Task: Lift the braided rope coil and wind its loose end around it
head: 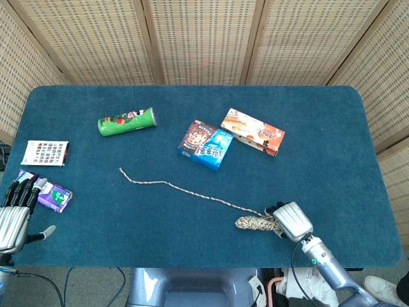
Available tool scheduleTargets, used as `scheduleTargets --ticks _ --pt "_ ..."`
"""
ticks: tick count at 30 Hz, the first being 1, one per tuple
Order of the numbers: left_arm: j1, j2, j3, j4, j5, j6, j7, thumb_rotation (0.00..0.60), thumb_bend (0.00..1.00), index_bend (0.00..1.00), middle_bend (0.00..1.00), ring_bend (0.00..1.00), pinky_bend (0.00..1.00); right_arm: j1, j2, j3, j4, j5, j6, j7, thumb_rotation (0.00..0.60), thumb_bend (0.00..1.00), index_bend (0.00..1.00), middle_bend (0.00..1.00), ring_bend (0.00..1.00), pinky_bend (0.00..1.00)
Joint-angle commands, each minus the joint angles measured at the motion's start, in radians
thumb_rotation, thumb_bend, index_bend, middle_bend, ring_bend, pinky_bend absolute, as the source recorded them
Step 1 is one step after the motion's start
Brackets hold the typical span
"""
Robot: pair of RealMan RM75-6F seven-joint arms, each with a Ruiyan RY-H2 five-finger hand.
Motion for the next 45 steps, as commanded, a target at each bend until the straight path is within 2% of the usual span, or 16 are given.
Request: scheduleTargets --ticks 1,5,8,13,16,19,27,37,45 --pt "-0.022 -0.022 -0.011 0.032 0.002 -0.021 0.016 0.6 0.0 0.0 0.0 0.0 0.0 0.01 0.002 -0.007 0.01 -0.045 0.047 0.034 0.6 0.43 0.56 0.59 0.46 0.67" --pt "-0.102 -0.091 -0.048 0.151 0.028 -0.084 -0.003 0.6 0.0 0.0 0.0 0.0 0.0 0.032 0.013 -0.003 0.009 -0.088 0.091 0.082 0.6 0.43 0.57 0.6 0.47 0.67" --pt "-0.177 -0.144 -0.064 0.253 0.076 -0.138 -0.087 0.6 0.0 0.02 0.0 0.0 0.0 0.048 0.032 0.0 -0.003 -0.105 0.099 0.086 0.6 0.43 0.57 0.6 0.47 0.67" --pt "-0.327 -0.243 -0.085 0.414 0.13 -0.267 -0.197 0.6 0.03 0.31 0.0 0.0 0.0 0.06 0.06 -0.004 -0.041 -0.121 0.104 0.06 0.6 0.44 0.58 0.61 0.47 0.67" --pt "-0.404 -0.314 -0.097 0.514 0.139 -0.328 -0.261 0.6 0.07 0.4 0.0 0.0 0.0 0.062 0.063 -0.007 -0.051 -0.122 0.101 0.042 0.6 0.44 0.58 0.61 0.47 0.67" --pt "-0.463 -0.385 -0.1 0.611 0.144 -0.37 -0.297 0.6 0.1 0.44 0.0 0.0 0.0 0.065 0.062 -0.007 -0.055 -0.117 0.095 0.031 0.6 0.44 0.58 0.61 0.47 0.67" --pt "-0.552 -0.496 -0.086 0.748 0.121 -0.463 -0.289 0.6 0.14 0.46 0.0 0.0 0.0 0.075 0.07 -0.003 -0.077 -0.112 0.092 0.015 0.6 0.44 0.58 0.61 0.47 0.67" --pt "-0.592 -0.55 -0.076 0.839 0.064 -0.537 -0.29 0.6 0.24 0.51 0.0 0.0 0.0 0.074 0.084 -0.007 -0.101 -0.109 0.098 -0.002 0.6 0.44 0.58 0.61 0.47 0.67" --pt "-0.604 -0.578 -0.063 0.88 0.029 -0.577 -0.306 0.6 0.27 0.51 0.0 0.0 0.0 0.073 0.08 -0.009 -0.099 -0.103 0.096 -0.004 0.6 0.44 0.58 0.61 0.47 0.67"
